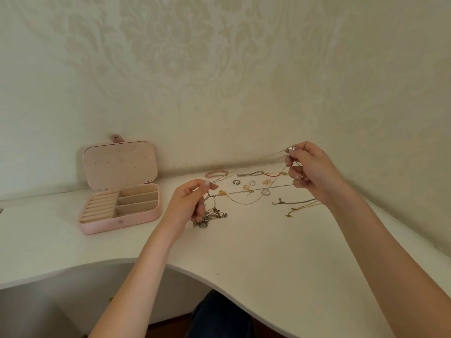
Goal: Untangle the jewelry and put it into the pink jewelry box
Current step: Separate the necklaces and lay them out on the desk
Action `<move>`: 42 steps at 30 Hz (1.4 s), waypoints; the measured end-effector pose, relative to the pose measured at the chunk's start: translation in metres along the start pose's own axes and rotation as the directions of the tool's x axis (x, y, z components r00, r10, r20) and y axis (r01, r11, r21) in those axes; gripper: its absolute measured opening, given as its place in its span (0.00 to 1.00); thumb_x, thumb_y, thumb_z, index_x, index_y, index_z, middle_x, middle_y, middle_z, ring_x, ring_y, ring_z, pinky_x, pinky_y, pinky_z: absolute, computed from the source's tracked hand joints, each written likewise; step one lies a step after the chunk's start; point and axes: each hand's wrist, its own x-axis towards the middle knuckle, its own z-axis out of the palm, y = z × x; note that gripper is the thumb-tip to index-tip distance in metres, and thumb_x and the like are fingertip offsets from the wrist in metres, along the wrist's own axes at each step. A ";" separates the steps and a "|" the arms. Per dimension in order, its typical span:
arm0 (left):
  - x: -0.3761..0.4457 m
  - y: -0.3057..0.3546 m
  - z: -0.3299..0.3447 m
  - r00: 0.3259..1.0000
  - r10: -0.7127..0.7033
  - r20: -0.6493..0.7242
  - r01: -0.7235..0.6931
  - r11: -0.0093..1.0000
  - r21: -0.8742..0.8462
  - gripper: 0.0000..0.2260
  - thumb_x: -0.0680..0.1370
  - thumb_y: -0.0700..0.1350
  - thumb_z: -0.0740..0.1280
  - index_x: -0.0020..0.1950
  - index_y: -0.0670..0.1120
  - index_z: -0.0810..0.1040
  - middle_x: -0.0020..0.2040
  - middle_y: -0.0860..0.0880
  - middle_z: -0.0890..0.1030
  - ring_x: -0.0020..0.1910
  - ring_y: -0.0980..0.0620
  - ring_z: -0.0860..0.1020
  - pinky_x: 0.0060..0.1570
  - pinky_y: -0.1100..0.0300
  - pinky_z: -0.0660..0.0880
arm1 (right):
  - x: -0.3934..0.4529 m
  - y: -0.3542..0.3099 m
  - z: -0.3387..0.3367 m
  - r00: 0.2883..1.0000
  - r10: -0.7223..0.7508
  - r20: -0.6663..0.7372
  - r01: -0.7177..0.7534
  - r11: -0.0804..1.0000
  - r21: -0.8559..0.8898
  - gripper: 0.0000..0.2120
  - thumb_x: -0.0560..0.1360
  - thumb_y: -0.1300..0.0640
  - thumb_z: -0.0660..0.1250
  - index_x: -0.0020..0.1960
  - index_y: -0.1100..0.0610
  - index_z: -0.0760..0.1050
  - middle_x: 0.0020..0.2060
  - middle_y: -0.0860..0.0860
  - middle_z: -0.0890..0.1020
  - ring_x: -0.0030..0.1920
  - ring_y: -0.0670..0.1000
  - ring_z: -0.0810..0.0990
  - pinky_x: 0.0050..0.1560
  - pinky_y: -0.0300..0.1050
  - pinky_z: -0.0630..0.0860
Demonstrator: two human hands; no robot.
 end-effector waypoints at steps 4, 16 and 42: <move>0.002 -0.001 0.001 1.000 0.008 0.012 -0.008 1.000 0.024 0.09 0.80 0.46 0.61 0.45 0.45 0.79 0.19 0.50 0.67 0.17 0.52 0.68 0.21 0.67 0.57 | -0.001 -0.001 0.000 1.000 -0.004 0.008 0.005 1.000 -0.014 0.01 0.78 0.60 0.60 0.48 0.56 0.70 0.32 0.50 0.75 0.23 0.48 0.64 0.23 0.36 0.57; 0.002 0.000 -0.011 0.975 -0.085 0.206 0.043 0.979 0.199 0.08 0.75 0.42 0.62 0.45 0.44 0.81 0.32 0.43 0.80 0.25 0.47 0.74 0.23 0.63 0.60 | 0.000 -0.011 -0.010 0.999 -0.045 -0.026 0.045 0.999 0.009 0.04 0.78 0.61 0.60 0.45 0.55 0.69 0.33 0.50 0.75 0.23 0.47 0.65 0.22 0.35 0.56; 0.010 -0.037 -0.010 0.947 0.292 0.136 -0.260 0.446 0.856 0.16 0.66 0.40 0.68 0.26 0.52 0.63 0.32 0.54 0.73 0.41 0.51 0.69 0.41 0.58 0.61 | 0.001 -0.030 -0.035 0.990 -0.139 -0.007 0.139 0.988 -0.062 0.05 0.78 0.60 0.60 0.45 0.53 0.70 0.31 0.49 0.74 0.23 0.46 0.61 0.23 0.34 0.53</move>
